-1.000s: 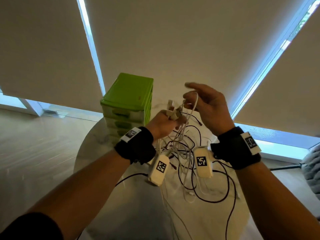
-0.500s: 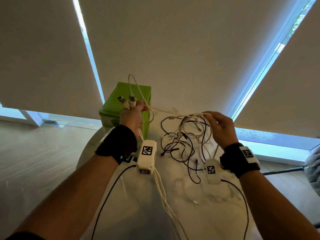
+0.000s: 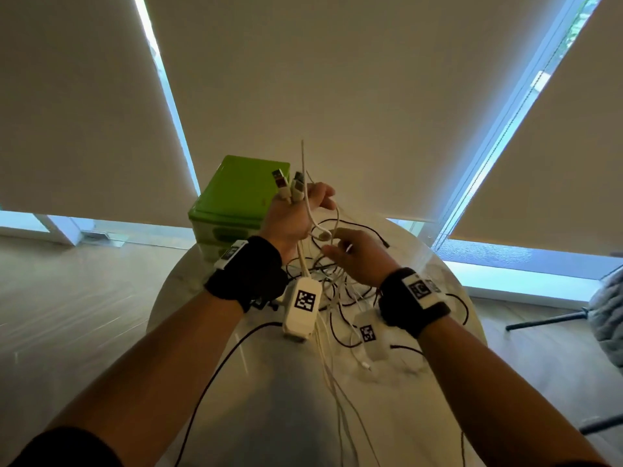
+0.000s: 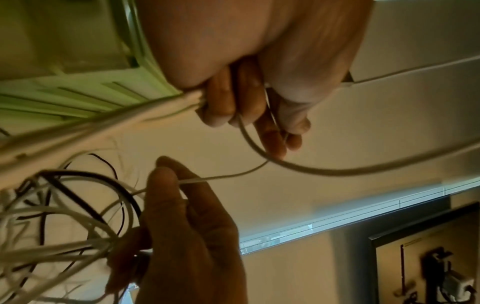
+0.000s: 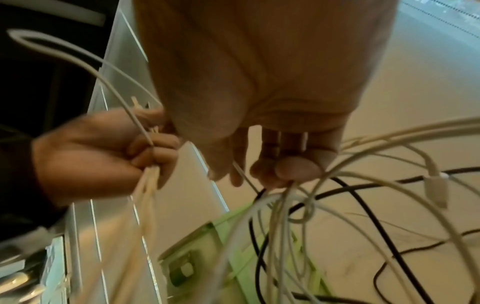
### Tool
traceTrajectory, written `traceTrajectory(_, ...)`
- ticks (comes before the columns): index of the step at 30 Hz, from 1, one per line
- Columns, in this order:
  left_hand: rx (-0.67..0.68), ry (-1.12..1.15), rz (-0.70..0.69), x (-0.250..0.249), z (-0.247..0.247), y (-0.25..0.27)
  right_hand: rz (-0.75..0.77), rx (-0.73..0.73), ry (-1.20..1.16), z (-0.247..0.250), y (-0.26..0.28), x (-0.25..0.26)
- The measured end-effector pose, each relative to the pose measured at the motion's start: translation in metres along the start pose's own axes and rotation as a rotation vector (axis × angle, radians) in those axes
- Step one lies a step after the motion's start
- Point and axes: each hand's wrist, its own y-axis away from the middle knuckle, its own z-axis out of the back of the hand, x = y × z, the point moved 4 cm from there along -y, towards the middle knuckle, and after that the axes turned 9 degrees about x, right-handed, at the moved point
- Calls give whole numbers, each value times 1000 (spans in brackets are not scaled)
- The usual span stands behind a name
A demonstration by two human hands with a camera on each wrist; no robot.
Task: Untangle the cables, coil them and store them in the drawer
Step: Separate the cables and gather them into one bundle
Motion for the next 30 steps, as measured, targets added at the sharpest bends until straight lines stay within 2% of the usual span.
traceTrajectory(3, 55, -95, 39, 4, 14, -2, 53, -53, -20, 10, -2, 3)
traceTrajectory(6, 119, -256, 161, 22, 17, 4, 168, -54, -153, 26, 4, 19)
traceTrajectory(8, 123, -248, 224, 31, 7, 10, 251, -82, -158, 41, 8, 31)
traceTrajectory(10, 106, -220, 195, 32, -3, 13, 307, -123, -171, 52, 11, 37)
traceTrajectory(13, 157, -219, 141, 29, -16, 12, 304, -231, -228, 58, 14, 32)
traceTrajectory(15, 98, -206, 126, 29, -17, 6, 278, -234, -213, 55, 13, 26)
traceTrajectory(18, -25, -149, 123, 32, -13, 1, 147, -134, 26, 42, 11, 4)
traceTrajectory(21, -112, -117, 151, 34, -7, 4, 149, -203, 32, 42, 18, -16)
traceTrajectory(23, -158, -80, 187, 36, -6, 9, 148, -286, -61, 48, 22, -24)
traceTrajectory(27, -290, 57, 335, 39, -1, 6, 206, -463, -431, 53, 31, -21)
traceTrajectory(29, -394, 70, 375, 40, 10, 6, 224, -509, -644, 61, 38, -21)
traceTrajectory(30, -420, 40, 379, 42, 16, 5, 197, -491, -655, 66, 40, -24)
